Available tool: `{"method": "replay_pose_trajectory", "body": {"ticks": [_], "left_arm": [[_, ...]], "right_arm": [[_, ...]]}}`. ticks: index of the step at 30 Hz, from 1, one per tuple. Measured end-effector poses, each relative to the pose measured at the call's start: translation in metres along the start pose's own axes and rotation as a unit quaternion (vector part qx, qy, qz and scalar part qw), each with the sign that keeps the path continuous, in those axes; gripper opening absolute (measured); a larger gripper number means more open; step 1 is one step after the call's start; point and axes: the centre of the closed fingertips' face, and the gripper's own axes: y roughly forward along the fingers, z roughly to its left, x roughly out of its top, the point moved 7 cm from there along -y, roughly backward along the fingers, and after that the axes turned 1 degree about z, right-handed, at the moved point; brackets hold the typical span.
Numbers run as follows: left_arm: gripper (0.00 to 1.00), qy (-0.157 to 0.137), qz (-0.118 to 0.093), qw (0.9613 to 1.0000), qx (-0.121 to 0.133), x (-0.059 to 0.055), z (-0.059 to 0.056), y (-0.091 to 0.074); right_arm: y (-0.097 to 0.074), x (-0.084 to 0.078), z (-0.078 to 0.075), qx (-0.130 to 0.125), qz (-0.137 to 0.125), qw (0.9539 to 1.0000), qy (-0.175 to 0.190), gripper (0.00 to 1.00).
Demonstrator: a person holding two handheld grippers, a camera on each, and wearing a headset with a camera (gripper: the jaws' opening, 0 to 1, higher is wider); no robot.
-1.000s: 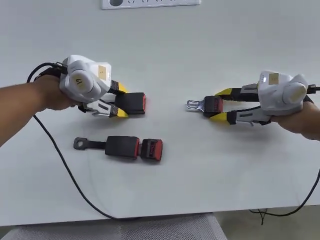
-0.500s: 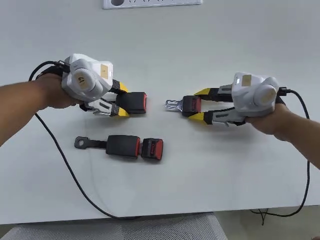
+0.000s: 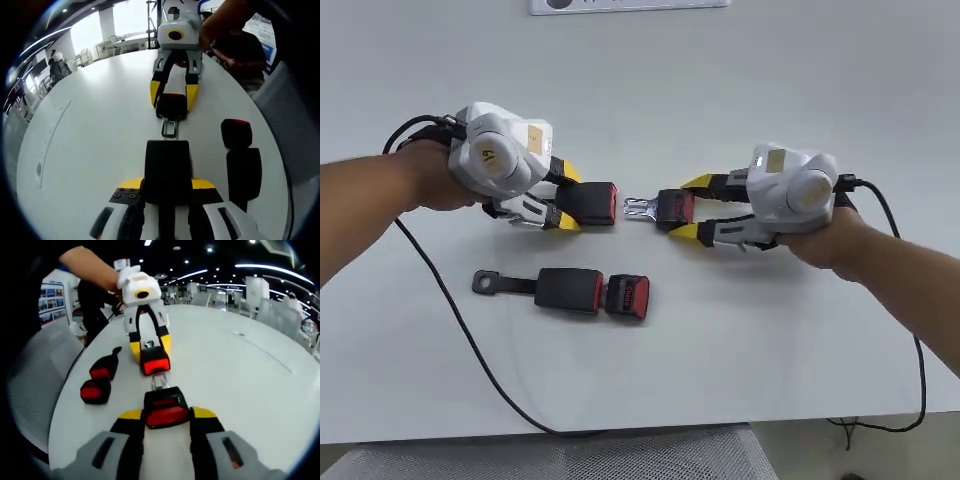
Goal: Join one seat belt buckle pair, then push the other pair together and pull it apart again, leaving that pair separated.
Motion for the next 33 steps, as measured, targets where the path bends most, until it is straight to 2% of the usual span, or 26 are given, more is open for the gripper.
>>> {"method": "replay_pose_trajectory", "body": {"ticks": [12,33], "left_arm": [[0.34,0.008,0.002,1.0,-0.004,0.001,0.001,0.0],[0.34,0.029,0.012,0.9994,-0.014,0.003,0.002,0.001]], "right_arm": [[0.023,0.013,0.007,-0.001,-0.001,1.0,0.003,0.35],[0.023,0.017,0.007,0.005,0.022,0.9996,0.017,0.34]]}}
